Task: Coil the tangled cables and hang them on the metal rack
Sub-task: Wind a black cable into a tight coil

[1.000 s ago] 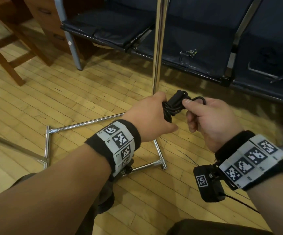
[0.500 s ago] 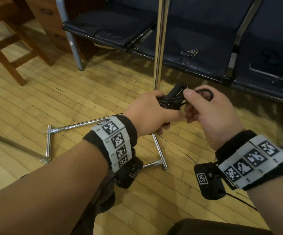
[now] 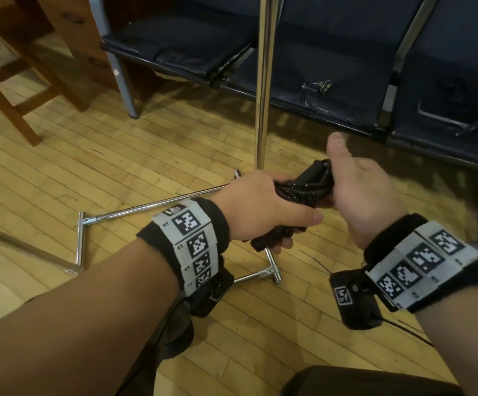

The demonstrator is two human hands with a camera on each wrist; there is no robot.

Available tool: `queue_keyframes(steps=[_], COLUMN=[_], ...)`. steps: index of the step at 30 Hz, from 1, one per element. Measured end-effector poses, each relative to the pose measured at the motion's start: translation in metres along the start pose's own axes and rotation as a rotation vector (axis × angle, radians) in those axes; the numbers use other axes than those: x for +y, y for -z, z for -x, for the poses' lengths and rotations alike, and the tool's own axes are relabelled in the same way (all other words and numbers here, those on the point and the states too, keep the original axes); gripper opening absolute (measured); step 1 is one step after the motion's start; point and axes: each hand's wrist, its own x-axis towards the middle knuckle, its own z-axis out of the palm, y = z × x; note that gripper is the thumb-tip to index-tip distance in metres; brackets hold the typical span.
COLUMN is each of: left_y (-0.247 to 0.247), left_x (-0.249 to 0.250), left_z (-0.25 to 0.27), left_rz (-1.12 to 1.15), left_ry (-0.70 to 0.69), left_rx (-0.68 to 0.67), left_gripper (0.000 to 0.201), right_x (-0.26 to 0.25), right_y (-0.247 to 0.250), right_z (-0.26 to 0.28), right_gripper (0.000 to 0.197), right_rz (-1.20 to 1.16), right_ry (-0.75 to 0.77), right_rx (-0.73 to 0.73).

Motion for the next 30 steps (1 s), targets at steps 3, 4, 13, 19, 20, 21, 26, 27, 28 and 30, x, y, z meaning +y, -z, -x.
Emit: queue_keyframes(steps=[3,4,13,19,20,21,26,27,28,30], left_y=[-0.003,-0.003,-0.001,-0.012,-0.015,-0.017,-0.007,-0.004,-0.002,0.001], left_x=[-0.003,-0.003,-0.003,-0.006,-0.007,-0.008,-0.018,-0.019,-0.018,-0.017], left_z=[-0.002,-0.003,0.001,-0.003,-0.003,-0.003,0.001,0.002,0.002,0.000], left_rz=[-0.049,-0.062,-0.449,-0.719,-0.735,-0.716,-0.168,-0.071,-0.003,0.114], left_ry=[0.047,0.055,0.185,0.250,0.241,0.240,0.174,0.141,0.114,0.102], left_rx=[0.049,0.061,0.216,0.251,0.253,0.242,0.134,0.135,0.136,0.145], left_gripper=[0.026,0.026,0.026,0.033,0.033,0.033,0.049,0.053,0.054,0.056], right_x=[0.000,0.000,-0.004,-0.013,-0.014,-0.015,-0.006,-0.004,-0.002,-0.002], right_y=[0.007,0.008,0.015,0.004,0.004,0.004,0.014,0.015,0.015,0.017], right_z=[-0.008,-0.010,-0.013,-0.001,0.000,-0.001,-0.008,-0.009,-0.009,-0.008], right_gripper=[0.084,0.086,0.087,0.079,0.081,0.084,0.079,0.071,0.058,0.042], right_rz=[0.431,0.492,0.928,0.870,0.837,0.784,0.362,0.274,0.160,-0.113], right_ry=[0.115,0.135,0.301,0.445,0.458,0.442,0.220,0.182,0.146,0.084], right_rx=[0.012,-0.001,-0.030,-0.070,-0.070,-0.067,-0.056,-0.088,-0.134,-0.220])
